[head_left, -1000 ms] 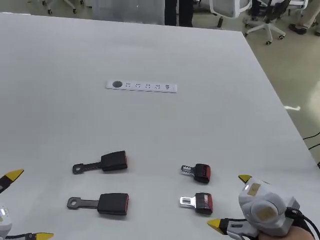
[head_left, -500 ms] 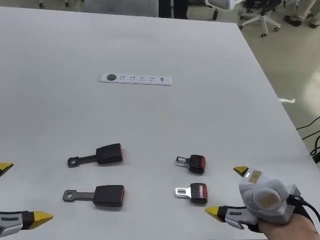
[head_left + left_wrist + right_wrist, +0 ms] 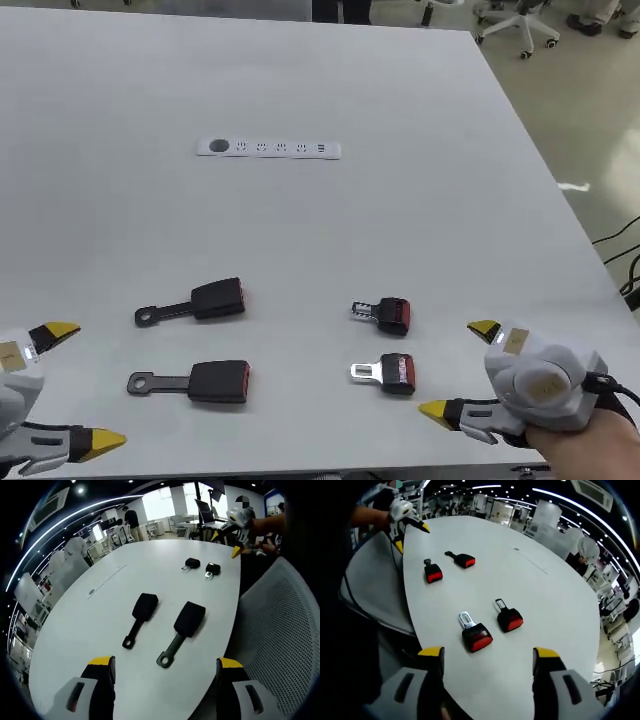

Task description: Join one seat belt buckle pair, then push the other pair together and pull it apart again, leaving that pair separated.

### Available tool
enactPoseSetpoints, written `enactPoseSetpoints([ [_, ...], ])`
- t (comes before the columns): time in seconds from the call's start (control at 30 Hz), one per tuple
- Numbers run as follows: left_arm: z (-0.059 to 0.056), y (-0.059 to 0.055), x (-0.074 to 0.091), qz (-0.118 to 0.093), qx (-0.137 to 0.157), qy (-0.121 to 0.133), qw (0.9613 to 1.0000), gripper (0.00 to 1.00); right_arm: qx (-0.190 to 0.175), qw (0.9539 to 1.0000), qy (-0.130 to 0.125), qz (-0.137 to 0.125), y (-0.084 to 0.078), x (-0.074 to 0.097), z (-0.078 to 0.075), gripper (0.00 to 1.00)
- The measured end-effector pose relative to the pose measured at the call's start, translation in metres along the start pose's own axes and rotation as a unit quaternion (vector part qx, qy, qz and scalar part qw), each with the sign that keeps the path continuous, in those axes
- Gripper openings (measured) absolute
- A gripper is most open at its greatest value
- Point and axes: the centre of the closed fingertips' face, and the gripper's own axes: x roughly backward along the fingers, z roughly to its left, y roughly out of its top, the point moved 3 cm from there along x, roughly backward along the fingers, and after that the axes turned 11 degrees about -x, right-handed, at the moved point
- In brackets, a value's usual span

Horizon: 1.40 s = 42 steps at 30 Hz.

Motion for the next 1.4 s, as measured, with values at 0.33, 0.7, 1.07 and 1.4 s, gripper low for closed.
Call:
enactPoseSetpoints([
  [0.33, -0.019, 0.017, -0.035, -0.016, -0.06, -0.086, 0.9943, 0.77, 0.055, 0.9975, 0.034, 0.029, 0.001, -0.02, 0.01, 0.69],
  [0.7, -0.022, 0.035, -0.069, 0.003, -0.097, -0.122, 0.9878, 0.56, 0.083, 0.9902, 0.095, 0.059, -0.005, -0.041, 0.021, 0.5],
  [1.07, -0.018, 0.03, -0.096, 0.007, -0.126, -0.15, 0.9806, 0.48, 0.111, 0.9849, 0.11, 0.075, -0.006, -0.056, 0.018, 0.43],
  [1.4, -0.022, 0.034, -0.111, 0.016, -0.14, -0.175, 0.9746, 0.47, 0.143, 0.9768, 0.13, 0.093, -0.004, -0.073, 0.015, 0.41],
])
